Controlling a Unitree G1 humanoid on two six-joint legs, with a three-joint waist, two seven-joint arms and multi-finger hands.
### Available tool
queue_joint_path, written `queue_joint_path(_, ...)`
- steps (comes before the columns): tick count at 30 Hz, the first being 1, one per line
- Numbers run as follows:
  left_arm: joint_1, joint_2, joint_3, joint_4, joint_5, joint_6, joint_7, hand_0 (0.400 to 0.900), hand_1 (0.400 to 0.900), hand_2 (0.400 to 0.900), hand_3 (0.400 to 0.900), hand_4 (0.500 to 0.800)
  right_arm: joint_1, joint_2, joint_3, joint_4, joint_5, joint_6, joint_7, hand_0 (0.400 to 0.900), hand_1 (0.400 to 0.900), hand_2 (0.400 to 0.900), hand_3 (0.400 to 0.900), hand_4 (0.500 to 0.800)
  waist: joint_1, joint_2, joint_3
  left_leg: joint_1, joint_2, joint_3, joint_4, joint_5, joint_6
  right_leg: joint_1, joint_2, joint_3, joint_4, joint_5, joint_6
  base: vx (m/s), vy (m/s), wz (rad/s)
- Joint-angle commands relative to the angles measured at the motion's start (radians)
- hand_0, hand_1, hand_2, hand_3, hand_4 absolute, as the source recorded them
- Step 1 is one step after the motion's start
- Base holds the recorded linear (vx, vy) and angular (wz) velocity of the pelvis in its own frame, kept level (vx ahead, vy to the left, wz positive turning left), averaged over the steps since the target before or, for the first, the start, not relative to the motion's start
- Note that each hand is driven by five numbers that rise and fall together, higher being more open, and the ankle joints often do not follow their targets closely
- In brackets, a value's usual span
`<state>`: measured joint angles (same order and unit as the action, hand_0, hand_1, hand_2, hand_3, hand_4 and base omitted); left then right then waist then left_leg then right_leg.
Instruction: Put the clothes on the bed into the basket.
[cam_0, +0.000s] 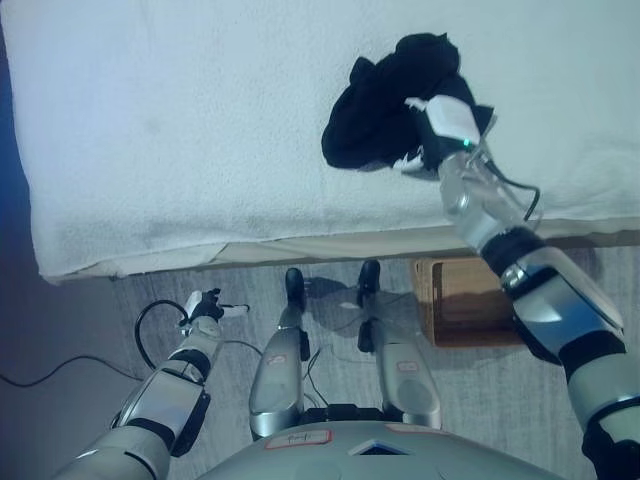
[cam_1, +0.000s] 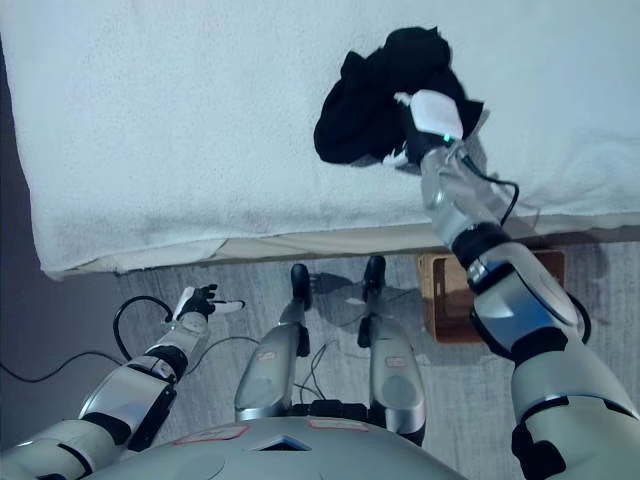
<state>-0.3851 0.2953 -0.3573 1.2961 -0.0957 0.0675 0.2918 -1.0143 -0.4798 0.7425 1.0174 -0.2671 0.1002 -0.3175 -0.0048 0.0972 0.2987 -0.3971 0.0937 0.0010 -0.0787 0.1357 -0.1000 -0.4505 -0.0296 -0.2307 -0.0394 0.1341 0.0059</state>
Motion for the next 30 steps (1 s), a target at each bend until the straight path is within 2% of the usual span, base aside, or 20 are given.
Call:
queue_joint_path(1,0.009,0.045,-0.040,0.046,-0.055,-0.005,0.031,0.900,0.900,0.900,0.900,0.800,-0.128,0.004,0.009,0.153,0.030,0.010,-0.054,0.900,0.900,0.900,0.900,0.800,0.033,0.019,-0.013,0.014,0.011,0.008,-0.009,0.008,-0.026,-0.116,0.014,0.104,0.163,-0.107,0.031,0.04,-0.017,0.04)
queue_joint_path(6,0.009,0.035,-0.062,0.027,-0.057,-0.010,0.021,0.900,0.900,0.900,0.900,0.800,-0.132,0.004,0.011,0.203,0.031,0.010,-0.042,0.900,0.900,0.900,0.900,0.800,0.040,0.029,-0.002,-0.008,0.012,0.003,-0.009,0.015,-0.030,-0.156,0.018,0.104,0.192,-0.120,0.028,0.04,-0.006,0.05)
queue_joint_path(10,-0.046,0.018,-0.080,0.017,-0.075,-0.009,0.031,0.900,0.900,0.900,0.900,0.800,-0.120,0.013,0.019,0.222,0.033,0.021,-0.022,0.900,0.900,0.900,0.900,0.800,0.029,0.033,0.005,-0.003,0.003,-0.002,-0.009,0.013,-0.027,-0.169,0.018,0.109,0.212,-0.128,0.024,0.02,0.018,-0.06)
queue_joint_path(14,-0.104,0.020,-0.070,0.029,-0.092,-0.004,0.049,0.900,0.900,0.900,0.900,0.800,-0.110,0.018,0.017,0.197,0.049,0.021,-0.028,0.900,0.900,0.900,0.900,0.800,0.016,0.036,0.010,-0.016,-0.003,-0.005,-0.009,0.017,-0.031,-0.183,0.016,0.115,0.199,-0.119,0.028,0.00,0.014,-0.07)
queue_joint_path(15,-0.104,0.020,-0.070,0.029,-0.092,-0.004,0.049,0.900,0.900,0.900,0.900,0.800,-0.110,0.018,0.017,0.197,0.049,0.021,-0.028,0.865,0.865,0.865,0.865,0.779,0.016,0.036,0.009,-0.016,-0.003,-0.005,-0.009,0.018,-0.031,-0.183,0.016,0.115,0.199,-0.119,0.028,0.00,0.000,0.00)
queue_joint_path(17,-0.125,0.012,-0.067,0.043,-0.099,0.004,0.056,0.900,0.900,0.900,0.900,0.800,-0.112,0.026,0.013,0.203,0.053,0.026,-0.031,0.400,0.400,0.400,0.400,0.500,0.009,0.043,0.014,-0.025,-0.002,-0.002,-0.009,0.022,-0.033,-0.197,0.015,0.118,0.207,-0.120,0.027,0.01,0.003,0.05)
queue_joint_path(30,-0.140,0.002,-0.073,0.049,-0.097,0.004,0.064,0.900,0.900,0.900,0.900,0.800,-0.133,0.016,-0.002,0.249,0.059,0.028,-0.053,0.400,0.400,0.400,0.400,0.500,0.002,0.059,0.030,-0.040,-0.007,0.002,-0.009,0.023,-0.037,-0.216,0.013,0.126,0.209,-0.114,0.029,0.00,0.005,-0.03)
